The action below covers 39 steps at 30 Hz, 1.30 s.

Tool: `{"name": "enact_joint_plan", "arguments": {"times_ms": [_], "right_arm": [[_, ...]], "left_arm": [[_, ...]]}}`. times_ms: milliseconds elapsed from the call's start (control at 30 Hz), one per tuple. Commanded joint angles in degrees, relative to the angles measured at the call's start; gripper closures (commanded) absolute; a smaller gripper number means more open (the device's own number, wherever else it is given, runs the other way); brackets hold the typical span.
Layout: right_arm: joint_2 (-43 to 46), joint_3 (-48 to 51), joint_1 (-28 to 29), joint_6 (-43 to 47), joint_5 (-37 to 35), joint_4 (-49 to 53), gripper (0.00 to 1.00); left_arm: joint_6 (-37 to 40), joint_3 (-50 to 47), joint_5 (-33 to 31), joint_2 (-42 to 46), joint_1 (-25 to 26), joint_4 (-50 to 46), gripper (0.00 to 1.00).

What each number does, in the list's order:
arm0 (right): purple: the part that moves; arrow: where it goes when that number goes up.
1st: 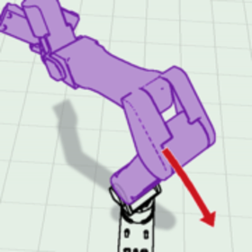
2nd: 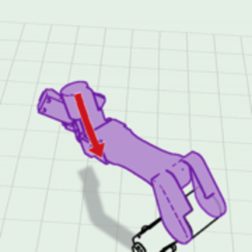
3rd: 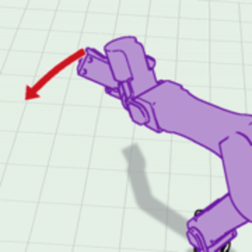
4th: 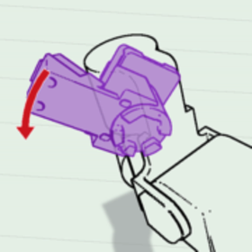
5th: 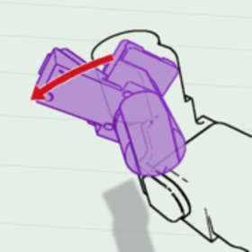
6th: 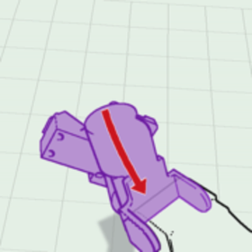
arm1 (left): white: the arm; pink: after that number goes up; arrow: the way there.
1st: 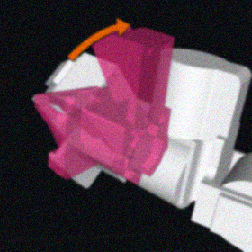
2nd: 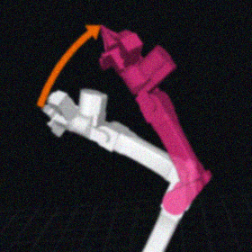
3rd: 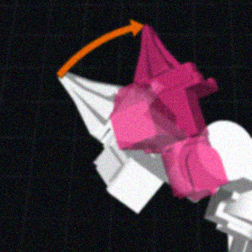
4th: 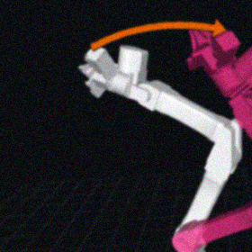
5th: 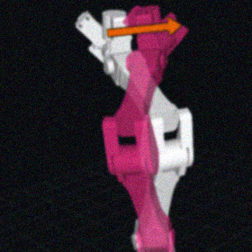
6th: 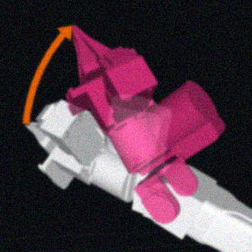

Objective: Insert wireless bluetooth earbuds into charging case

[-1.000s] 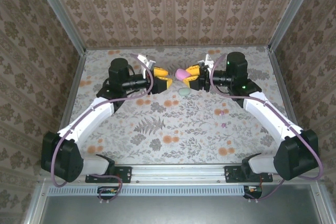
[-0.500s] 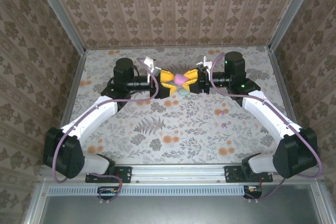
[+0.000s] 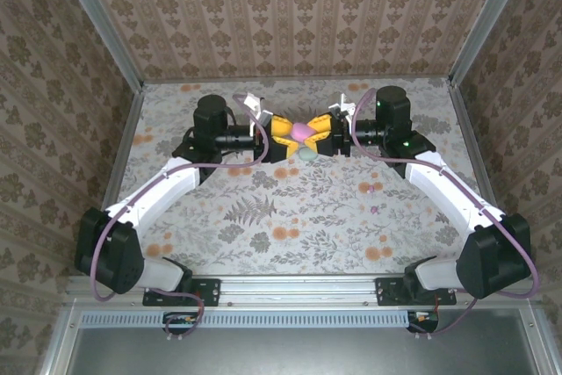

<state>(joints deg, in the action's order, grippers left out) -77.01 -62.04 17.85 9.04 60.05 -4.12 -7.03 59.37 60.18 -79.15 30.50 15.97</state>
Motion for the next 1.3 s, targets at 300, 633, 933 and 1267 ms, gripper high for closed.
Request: {"name": "enact_joint_plan", "arguments": {"times_ms": [300,633,933,1267], "right_arm": [[0.54,0.17,0.59,1.76,1.82,-1.78,0.67],[0.29,0.05,0.75,2.25,1.56,-1.42,0.67],[0.04,-0.23,0.90,2.73,1.58,-0.87,0.67],[0.26,-0.06,0.89,1.73,1.80,-2.39,0.67]], "left_arm": [[-1.71,3.12,0.73,-1.83,0.75,1.06,0.45],[-2.04,3.40,1.07,-2.18,0.88,1.26,0.50],[-1.87,3.55,1.74,-2.21,1.05,1.26,0.48],[-0.08,3.97,2.21,-2.22,1.32,-1.55,0.49]]}}
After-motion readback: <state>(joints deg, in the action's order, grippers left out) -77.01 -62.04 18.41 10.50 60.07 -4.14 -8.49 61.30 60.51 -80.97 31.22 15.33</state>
